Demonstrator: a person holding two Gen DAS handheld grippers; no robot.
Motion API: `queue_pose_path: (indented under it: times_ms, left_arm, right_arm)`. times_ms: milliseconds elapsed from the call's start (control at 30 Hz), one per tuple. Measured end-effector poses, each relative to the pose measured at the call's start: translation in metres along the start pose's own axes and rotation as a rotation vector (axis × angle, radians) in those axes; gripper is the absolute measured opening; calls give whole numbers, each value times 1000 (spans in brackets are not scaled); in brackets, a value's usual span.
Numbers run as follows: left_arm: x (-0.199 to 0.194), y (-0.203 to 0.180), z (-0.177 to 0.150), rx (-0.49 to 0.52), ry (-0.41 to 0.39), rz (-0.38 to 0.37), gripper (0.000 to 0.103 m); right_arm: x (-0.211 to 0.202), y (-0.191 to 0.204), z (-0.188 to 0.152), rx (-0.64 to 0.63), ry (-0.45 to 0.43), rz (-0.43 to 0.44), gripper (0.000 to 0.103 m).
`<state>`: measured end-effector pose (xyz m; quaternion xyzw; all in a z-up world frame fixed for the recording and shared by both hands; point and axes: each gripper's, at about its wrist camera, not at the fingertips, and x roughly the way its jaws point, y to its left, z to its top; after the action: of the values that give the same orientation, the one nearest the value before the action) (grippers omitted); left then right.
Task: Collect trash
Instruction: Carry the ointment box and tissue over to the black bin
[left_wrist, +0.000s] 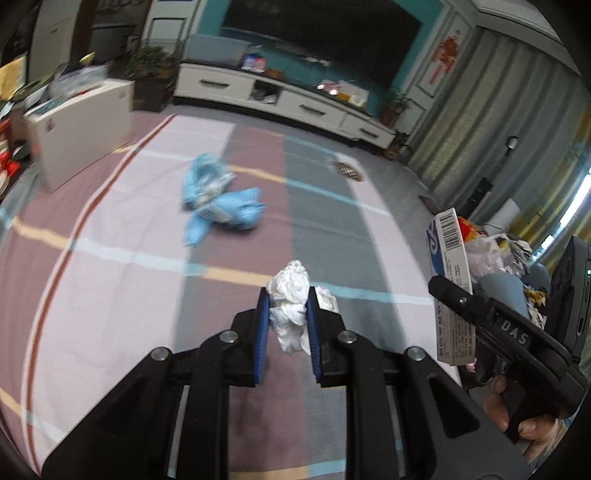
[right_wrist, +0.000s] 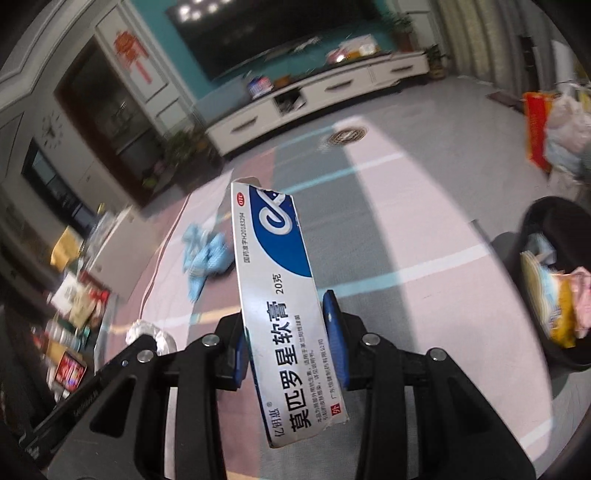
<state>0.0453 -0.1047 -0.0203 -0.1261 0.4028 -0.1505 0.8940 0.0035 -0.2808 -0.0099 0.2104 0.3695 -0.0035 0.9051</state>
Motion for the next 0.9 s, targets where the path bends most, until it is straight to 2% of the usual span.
queue_pose_path:
  times_ms: [133, 433, 600, 900]
  left_arm:
    - [6, -42, 4, 30, -11, -89, 20]
    - [42, -135, -3, 82, 75, -298, 20]
    - [68, -173, -11, 91, 141, -353, 20]
    - [131, -226, -31, 92, 314, -440, 20]
  right_arm:
    - [-26, -27, 10, 47, -86, -53, 37]
    - [-78, -112, 18, 220, -234, -238, 37]
    - [-93, -159, 12, 311, -256, -294, 37]
    - [-100, -225, -5, 488, -225, -384, 37]
